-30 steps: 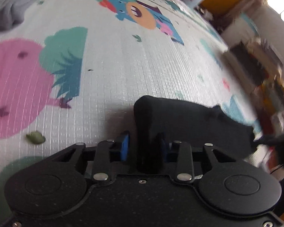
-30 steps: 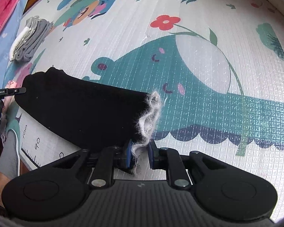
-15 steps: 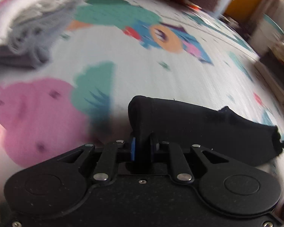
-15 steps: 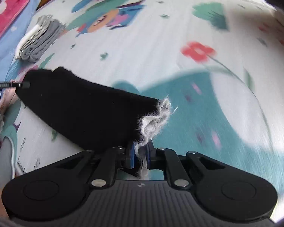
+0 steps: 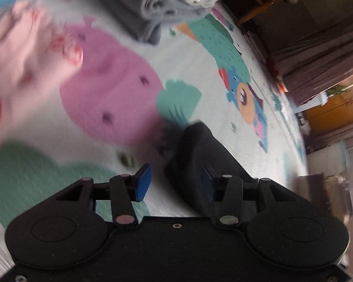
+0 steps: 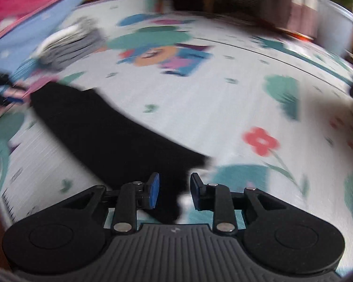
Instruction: Fold clothes
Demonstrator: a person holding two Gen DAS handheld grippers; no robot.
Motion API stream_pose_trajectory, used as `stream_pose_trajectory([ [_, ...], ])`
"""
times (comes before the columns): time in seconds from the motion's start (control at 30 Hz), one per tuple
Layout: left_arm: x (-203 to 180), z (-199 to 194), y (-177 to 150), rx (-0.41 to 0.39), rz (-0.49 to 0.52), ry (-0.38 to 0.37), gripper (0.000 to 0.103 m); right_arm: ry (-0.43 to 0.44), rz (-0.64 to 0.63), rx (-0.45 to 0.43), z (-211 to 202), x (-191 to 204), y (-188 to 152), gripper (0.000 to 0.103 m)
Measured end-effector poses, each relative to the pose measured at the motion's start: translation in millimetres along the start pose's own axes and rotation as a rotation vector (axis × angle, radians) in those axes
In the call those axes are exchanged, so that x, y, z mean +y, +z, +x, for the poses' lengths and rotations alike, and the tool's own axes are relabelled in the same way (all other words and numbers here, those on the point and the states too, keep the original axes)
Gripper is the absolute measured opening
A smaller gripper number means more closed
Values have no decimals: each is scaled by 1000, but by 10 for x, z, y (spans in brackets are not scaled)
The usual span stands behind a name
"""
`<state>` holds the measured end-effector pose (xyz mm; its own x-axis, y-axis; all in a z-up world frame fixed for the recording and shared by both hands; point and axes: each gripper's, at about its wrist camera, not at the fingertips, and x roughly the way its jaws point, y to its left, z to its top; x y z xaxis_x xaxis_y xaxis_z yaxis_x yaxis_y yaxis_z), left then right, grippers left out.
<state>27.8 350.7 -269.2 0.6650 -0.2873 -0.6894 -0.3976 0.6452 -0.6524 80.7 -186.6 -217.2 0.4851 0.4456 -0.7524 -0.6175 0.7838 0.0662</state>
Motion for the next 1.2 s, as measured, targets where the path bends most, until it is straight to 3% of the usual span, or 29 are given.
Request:
stream_pose_trajectory([
  [0.17, -176, 305, 19, -37, 94, 10, 45, 126, -16, 122, 338, 41, -7, 31],
  [0.23, -221, 401, -71, -54, 169, 72, 31, 156, 24, 118, 357, -38, -12, 31],
  [0.4, -202, 405, -142, -76, 93, 95, 25, 178, 84, 118, 347, -93, -5, 31],
  [0.47, -234, 431, -113, -43, 94, 74, 17, 177, 81, 115, 350, -76, -9, 33],
  [0.67, -586, 225, -56, -71, 135, -33, 14, 215, 167, 127, 362, -172, -7, 35],
  [0.8, -1151, 150, -82, -66, 320, -126, 14, 266, 295, 119, 377, -329, -40, 35],
  [0.93, -1782, 244, -286, -27, 601, -184, 14, 320, 460, 106, 372, -532, -97, 35],
  [1.03, -2199, 395, -681, 12, 924, -175, 14, 345, 540, 89, 337, -629, -157, 36],
  [1.13, -2412, 547, -1068, 15, 1182, -151, 14, 356, 590, 85, 321, -680, -219, 37],
  [1.2, -2465, 634, -1250, 18, 1274, -135, 14, 378, 631, 80, 313, -710, -265, 37],
])
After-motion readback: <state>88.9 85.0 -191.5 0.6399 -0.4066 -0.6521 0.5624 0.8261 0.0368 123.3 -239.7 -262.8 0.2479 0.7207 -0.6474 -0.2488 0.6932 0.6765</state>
